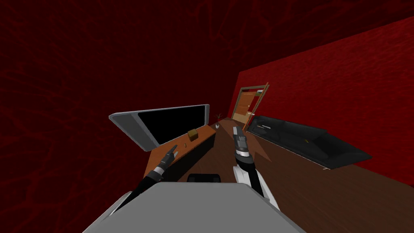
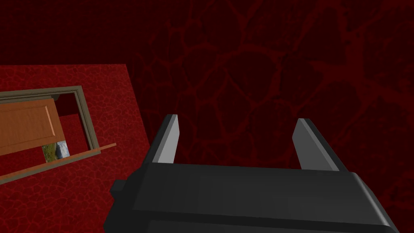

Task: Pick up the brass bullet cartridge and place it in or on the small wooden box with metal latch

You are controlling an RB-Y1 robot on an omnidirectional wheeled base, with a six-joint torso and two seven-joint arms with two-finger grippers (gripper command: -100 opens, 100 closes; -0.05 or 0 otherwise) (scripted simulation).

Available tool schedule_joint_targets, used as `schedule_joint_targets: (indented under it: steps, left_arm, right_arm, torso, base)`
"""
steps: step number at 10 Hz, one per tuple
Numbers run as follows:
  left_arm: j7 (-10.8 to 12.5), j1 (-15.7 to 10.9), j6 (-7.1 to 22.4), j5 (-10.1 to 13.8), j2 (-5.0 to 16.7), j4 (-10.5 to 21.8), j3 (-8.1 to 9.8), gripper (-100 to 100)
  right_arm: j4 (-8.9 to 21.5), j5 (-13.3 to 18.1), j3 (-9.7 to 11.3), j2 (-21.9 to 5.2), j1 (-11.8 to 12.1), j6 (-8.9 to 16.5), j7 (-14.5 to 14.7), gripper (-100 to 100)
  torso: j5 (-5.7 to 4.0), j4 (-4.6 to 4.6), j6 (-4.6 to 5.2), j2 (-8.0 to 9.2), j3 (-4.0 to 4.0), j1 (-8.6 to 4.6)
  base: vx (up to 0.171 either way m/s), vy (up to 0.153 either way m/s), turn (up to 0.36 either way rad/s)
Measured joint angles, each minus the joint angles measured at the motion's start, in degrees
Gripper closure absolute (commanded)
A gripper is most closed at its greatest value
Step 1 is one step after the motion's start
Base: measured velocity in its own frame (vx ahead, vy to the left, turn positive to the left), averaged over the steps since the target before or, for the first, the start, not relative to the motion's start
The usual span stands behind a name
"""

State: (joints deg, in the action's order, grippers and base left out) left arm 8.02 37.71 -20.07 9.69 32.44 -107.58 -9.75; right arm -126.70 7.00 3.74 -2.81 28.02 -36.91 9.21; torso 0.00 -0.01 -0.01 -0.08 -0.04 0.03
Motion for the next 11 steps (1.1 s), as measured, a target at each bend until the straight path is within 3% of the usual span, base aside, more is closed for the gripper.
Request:
schedule_joint_targets:
  steps: [2, 4, 6, 10, 11]
  left_arm:
    - [0.7, 1.8, 0.8, 1.7, 3.4, 3.0, -1.87, -100]
    - [0.9, 1.7, 1.2, 2.5, 4.6, 6.2, -3.66, -100]
    - [1.7, 2.9, 1.5, 4.3, 7.5, 10.6, -6.23, -100]
    - [2.7, 3.6, 3.9, 6.6, 10.6, 15.3, -9.94, -100]
    - [3.6, 3.6, 4.0, 7.5, 12.5, 17.1, -10.98, -100]
  right_arm:
    - [0.0, 0.0, 0.0, 0.0, 0.0, 0.0, 0.0, 0]
    - [0.0, 0.0, 0.0, 0.0, 0.0, 0.0, 0.0, 0]
    - [0.0, 0.0, 0.0, 0.0, 0.0, 0.0, 0.0, 0]
    - [0.0, 0.0, 0.0, 0.0, 0.0, 0.0, 0.0, 0]
    - [0.0, 0.0, 0.0, 0.0, 0.0, 0.0, 0.0, 0]
  torso:
    - [-0.01, -0.02, -0.01, -0.1, -0.06, -0.01]
    - [0.01, -0.02, 0.0, -0.11, -0.07, 0.01]
    - [0.01, -0.05, -0.02, -0.25, -0.14, 0.02]
    - [0.01, -0.06, -0.07, -0.26, -0.16, 0.05]
    - [0.0, -0.06, -0.04, -0.28, -0.16, 0.01]
  base:
    - [0.052, -0.013, -0.315]
    - [0.059, -0.011, -0.401]
    - [0.089, 0.001, -0.266]
    - [0.092, 0.004, -0.263]
    - [0.12, 0.003, -0.403]
